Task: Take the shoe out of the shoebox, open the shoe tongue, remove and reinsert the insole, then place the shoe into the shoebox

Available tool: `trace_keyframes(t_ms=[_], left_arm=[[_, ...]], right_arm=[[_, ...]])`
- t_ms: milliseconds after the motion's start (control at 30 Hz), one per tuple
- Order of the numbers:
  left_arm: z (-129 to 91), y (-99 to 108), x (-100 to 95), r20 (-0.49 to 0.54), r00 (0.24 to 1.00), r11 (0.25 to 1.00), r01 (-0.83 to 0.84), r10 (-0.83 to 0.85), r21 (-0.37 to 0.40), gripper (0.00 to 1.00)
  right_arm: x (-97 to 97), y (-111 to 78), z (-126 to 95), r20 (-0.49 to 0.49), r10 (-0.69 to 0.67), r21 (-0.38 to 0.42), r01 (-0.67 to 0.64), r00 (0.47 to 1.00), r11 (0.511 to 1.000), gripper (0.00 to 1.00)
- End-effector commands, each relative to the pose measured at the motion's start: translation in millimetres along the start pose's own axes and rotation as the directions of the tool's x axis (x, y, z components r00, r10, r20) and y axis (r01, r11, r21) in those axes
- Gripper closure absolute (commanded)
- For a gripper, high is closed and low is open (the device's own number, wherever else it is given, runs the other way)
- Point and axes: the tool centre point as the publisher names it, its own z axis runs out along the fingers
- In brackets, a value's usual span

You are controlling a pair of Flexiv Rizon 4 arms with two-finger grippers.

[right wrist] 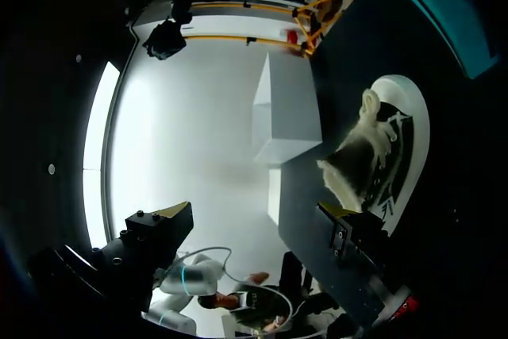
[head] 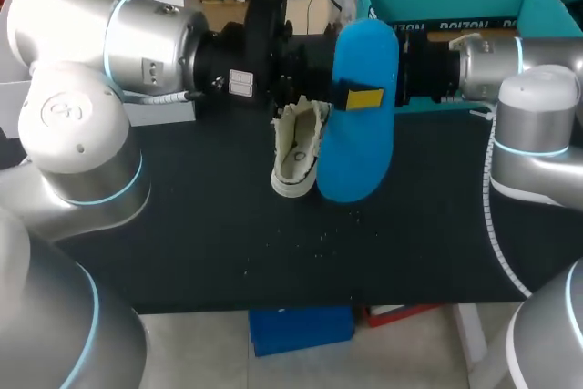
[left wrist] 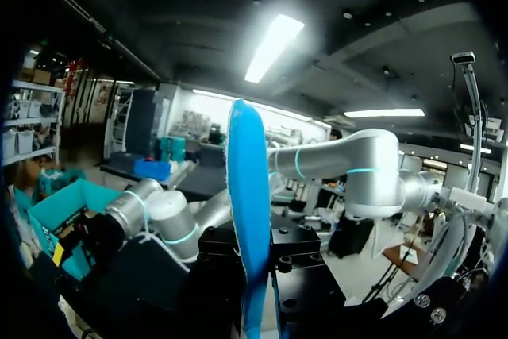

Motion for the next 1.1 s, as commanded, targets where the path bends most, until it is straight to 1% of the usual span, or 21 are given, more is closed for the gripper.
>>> trace_keyframes(t_ms=[33, 67, 167, 233, 267, 300, 400, 433, 533, 1067, 1100], left_arm=[[3.2, 36.7, -3.2, 0.026, 0.996, 0.995, -0.086, 0.085, 0.053, 1.00], [1.4, 44.6, -4.1, 0.037, 0.993, 0.990, -0.117, 0.114, 0.081, 1.00], [-5.8, 65.3, -7.8, 0.061, 0.981, 0.974, -0.193, 0.187, 0.122, 1.00], [-9.8, 73.9, -9.6, 0.066, 0.973, 0.964, -0.229, 0.222, 0.134, 1.00], [-10.8, 77.2, -10.1, 0.068, 0.967, 0.960, -0.252, 0.245, 0.123, 1.00], [-12.9, 80.0, -11.6, 0.058, 0.965, 0.956, -0.261, 0.256, 0.131, 1.00], [-17.2, 90.7, -17.2, 0.083, 0.945, 0.947, -0.319, 0.315, 0.042, 1.00], [-19.7, 95.6, -21.0, 0.100, 0.936, 0.941, -0.337, 0.338, -0.022, 1.00], [-25.1, 108.4, -30.1, 0.107, 0.922, 0.922, -0.353, 0.371, -0.156, 1.00], [-25.1, 108.4, -30.1, 0.107, 0.922, 0.922, -0.353, 0.371, -0.156, 1.00], [-18.4, 111.5, -24.3, 0.101, 0.855, 0.851, -0.480, 0.508, -0.216, 1.00]], right_arm=[[-0.5, 0.0, 1.4, 0.000, 0.000, -0.002, 0.000, 1.000, 1.000, 0.00], [-0.5, 0.0, 1.4, 0.000, 0.000, -0.002, 0.000, 1.000, 1.000, 0.00], [-0.5, 0.0, 1.4, 0.000, 0.000, -0.002, 0.000, 1.000, 1.000, 0.00], [-0.5, 0.0, 1.4, 0.000, 0.000, -0.002, 0.000, 1.000, 1.000, 0.00], [-0.5, 0.0, 1.4, 0.000, 0.000, -0.002, 0.000, 1.000, 1.000, 0.00], [-0.5, 0.0, 1.4, 0.000, 0.000, -0.002, 0.000, 1.000, 1.000, 0.00], [-0.5, 0.0, 1.4, 0.000, 0.000, -0.002, 0.000, 1.000, 1.000, 0.00], [-0.5, 0.0, 1.4, 0.000, 0.000, -0.002, 0.000, 1.000, 1.000, 0.00], [-0.5, 0.0, 1.4, 0.000, 0.000, -0.002, 0.000, 1.000, 1.000, 0.00], [-0.5, 0.0, 1.4, 0.000, 0.000, -0.002, 0.000, 1.000, 1.000, 0.00], [-0.5, 0.0, 1.4, 0.000, 0.000, -0.002, 0.000, 1.000, 1.000, 0.00]])
